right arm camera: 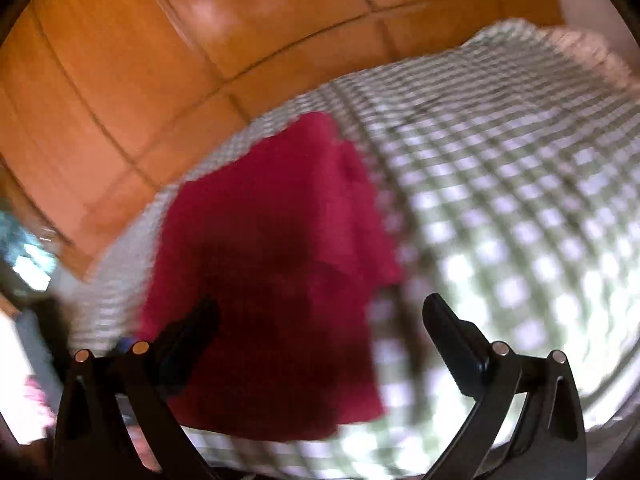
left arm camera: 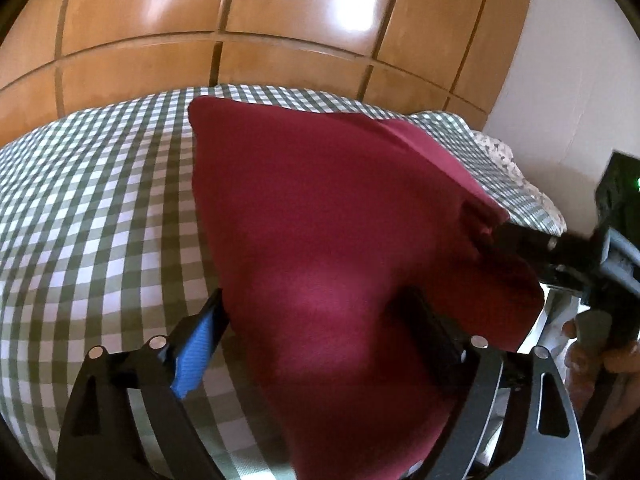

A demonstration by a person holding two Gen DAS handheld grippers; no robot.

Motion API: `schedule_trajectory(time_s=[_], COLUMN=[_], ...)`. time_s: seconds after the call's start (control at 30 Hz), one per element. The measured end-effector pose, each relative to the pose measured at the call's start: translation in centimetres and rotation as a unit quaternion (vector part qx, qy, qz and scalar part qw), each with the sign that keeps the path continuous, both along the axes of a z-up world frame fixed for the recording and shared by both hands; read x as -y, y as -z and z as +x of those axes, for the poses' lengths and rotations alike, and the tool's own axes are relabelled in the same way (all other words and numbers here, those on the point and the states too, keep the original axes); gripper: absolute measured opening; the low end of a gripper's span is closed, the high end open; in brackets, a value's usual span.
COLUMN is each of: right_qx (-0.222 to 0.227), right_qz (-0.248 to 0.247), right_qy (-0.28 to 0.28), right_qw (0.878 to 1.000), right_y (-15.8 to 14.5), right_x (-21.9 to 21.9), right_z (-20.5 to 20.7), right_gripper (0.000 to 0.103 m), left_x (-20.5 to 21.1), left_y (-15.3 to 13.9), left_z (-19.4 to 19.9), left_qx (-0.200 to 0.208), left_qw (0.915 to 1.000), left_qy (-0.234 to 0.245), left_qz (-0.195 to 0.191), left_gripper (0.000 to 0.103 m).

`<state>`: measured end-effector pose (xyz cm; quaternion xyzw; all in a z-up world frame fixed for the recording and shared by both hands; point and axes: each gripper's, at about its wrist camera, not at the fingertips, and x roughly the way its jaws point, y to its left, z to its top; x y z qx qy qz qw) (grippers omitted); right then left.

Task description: Fold small clothes

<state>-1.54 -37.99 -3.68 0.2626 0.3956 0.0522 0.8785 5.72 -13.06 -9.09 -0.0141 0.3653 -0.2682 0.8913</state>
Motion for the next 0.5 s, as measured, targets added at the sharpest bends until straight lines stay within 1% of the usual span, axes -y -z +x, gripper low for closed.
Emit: schedule_trajectory(time_s=[0.07, 0.13, 0.17, 0.23, 0.3, 0.33, 0.37, 0.4, 0.47, 0.5], right_qx=[-0.024, -0.046, -0.053, -0.055, -0.045, -0.044, -0.043, -0.043, -0.043, -0.043], right_qz=[0.025, 0.063, 0.076, 0.097, 0.099, 0.094, 0.092, 0.098, 0.113, 0.116], right_qy=[0.003, 0.004, 0.003, 0.001, 0.001, -0.002, -0.005, -0.007, -0.008, -0.011], right_qw=[0.999, 0.997, 0.996, 0.994, 0.994, 0.995, 0.995, 0.994, 0.993, 0.992], right_y=[0.6, 1.8, 2.3, 3.0, 3.0, 3.0, 3.1, 3.3, 3.5, 3.6], right_x=[0.1, 0.6, 0.8, 1.0, 1.3, 1.3, 1.4, 1.6, 1.7, 2.1], right_z=[0.8, 1.5, 1.8, 2.1, 2.4, 2.6, 2.9, 3.1, 3.4, 3.7], right_gripper=[0.101, 0.101, 0.101, 0.1, 0.093, 0.086, 0.082, 0.082, 0.082, 0.082], left_x=[0.4, 0.1, -0.5, -1.6, -2.6, -2.9, -2.9, -2.8, -2.7, -2.8], left_y=[-0.3, -0.7, -0.8, -1.2, -1.5, -1.5, -1.4, -1.0, -0.2, 0.4], left_z=[0.1, 0.4, 0.7, 1.3, 2.0, 2.4, 2.6, 3.2, 3.7, 4.0], left_qx=[-0.002, -0.009, -0.016, -0.019, -0.023, -0.033, -0.046, -0.07, -0.101, -0.124], left_qw=[1.0, 0.9999, 0.9996, 0.9988, 0.9972, 0.996, 0.9948, 0.9924, 0.9871, 0.982], left_qy=[0.003, 0.008, 0.009, -0.002, -0.017, -0.018, -0.015, -0.005, 0.01, 0.015], left_qz=[0.004, -0.009, -0.024, -0.045, -0.069, -0.081, -0.09, -0.101, -0.124, -0.142], left_gripper=[0.089, 0.089, 0.089, 0.089, 0.089, 0.089, 0.087, 0.087, 0.085, 0.085])
